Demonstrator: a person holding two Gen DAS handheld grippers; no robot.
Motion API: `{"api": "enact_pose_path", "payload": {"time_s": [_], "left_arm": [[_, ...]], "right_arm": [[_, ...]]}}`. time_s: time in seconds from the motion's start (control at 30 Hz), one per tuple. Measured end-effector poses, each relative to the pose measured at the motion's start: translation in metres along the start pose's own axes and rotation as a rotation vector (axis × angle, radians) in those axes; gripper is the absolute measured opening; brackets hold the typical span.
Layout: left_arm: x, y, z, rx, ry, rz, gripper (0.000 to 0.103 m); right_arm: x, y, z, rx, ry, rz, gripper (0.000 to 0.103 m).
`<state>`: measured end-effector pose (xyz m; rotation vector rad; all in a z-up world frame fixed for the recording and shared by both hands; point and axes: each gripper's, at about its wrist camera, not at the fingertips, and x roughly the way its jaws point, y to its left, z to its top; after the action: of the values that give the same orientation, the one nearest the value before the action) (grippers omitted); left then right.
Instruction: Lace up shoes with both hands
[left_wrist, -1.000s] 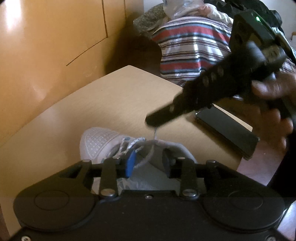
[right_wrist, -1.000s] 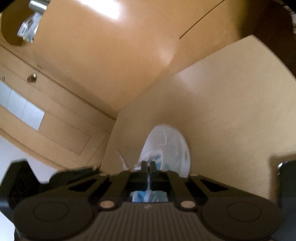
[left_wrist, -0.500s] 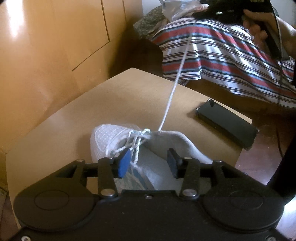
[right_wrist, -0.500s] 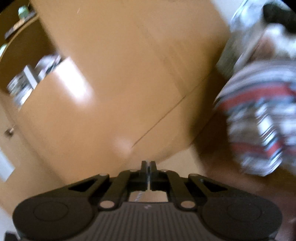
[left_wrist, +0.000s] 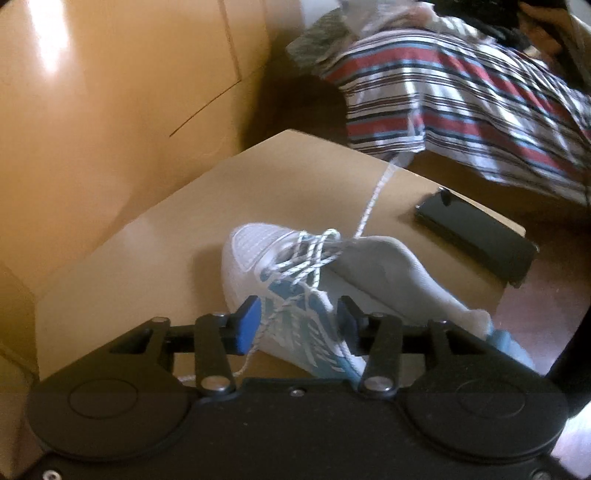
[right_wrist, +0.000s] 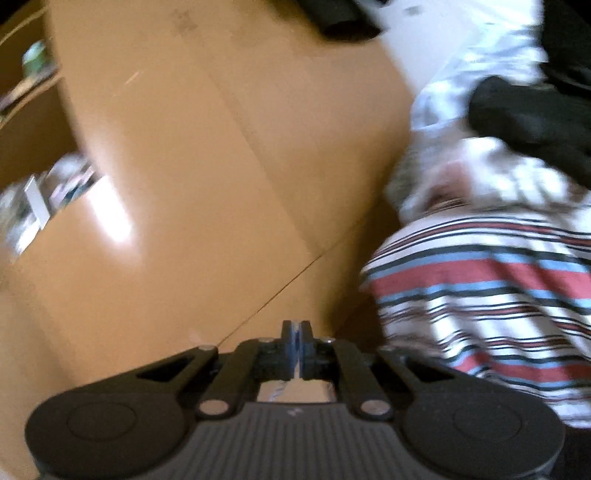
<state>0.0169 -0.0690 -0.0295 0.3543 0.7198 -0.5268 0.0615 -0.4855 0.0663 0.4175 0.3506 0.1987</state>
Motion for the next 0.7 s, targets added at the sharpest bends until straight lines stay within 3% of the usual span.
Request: {"api": "enact_pose_path", "payload": {"time_s": [0.03,0.07,0.13,0.23,0.43,0.57,0.7], "left_arm": [[0.000,0.002,0.001,-0.024,-0.002,-0.001,0.022],[-0.002,0.003,0.001,-0.037,-0.008,-0.001,0.010],[-0.004,0.003,0.001,-0.051,-0.022,0.019,0.006],[-0.006,0.014,-0.001,-0.114,-0.028,0.009,0.006],[-0.006,0.022,-0.006,-0.253,-0.044,0.003,0.006],[-0.009,0.019,-0.003,-0.197,-0.026,-0.029,0.008],[-0.021,0.004,0.003,-0.084,-0.057,0.008,0.017]], "right_arm": [[0.008,0.013,-0.006,-0.031,0.036,0.037,0.002],[0.017,0.027,-0.015,-0.063,0.079,0.078,0.002],[0.029,0.052,-0.029,-0.131,0.143,0.138,0.002],[0.047,0.102,-0.059,-0.256,0.250,0.272,0.002],[0.065,0.159,-0.110,-0.379,0.396,0.426,0.002],[0.066,0.189,-0.145,-0.530,0.467,0.486,0.002],[0.054,0.211,-0.170,-0.768,0.421,0.503,0.002]]}}
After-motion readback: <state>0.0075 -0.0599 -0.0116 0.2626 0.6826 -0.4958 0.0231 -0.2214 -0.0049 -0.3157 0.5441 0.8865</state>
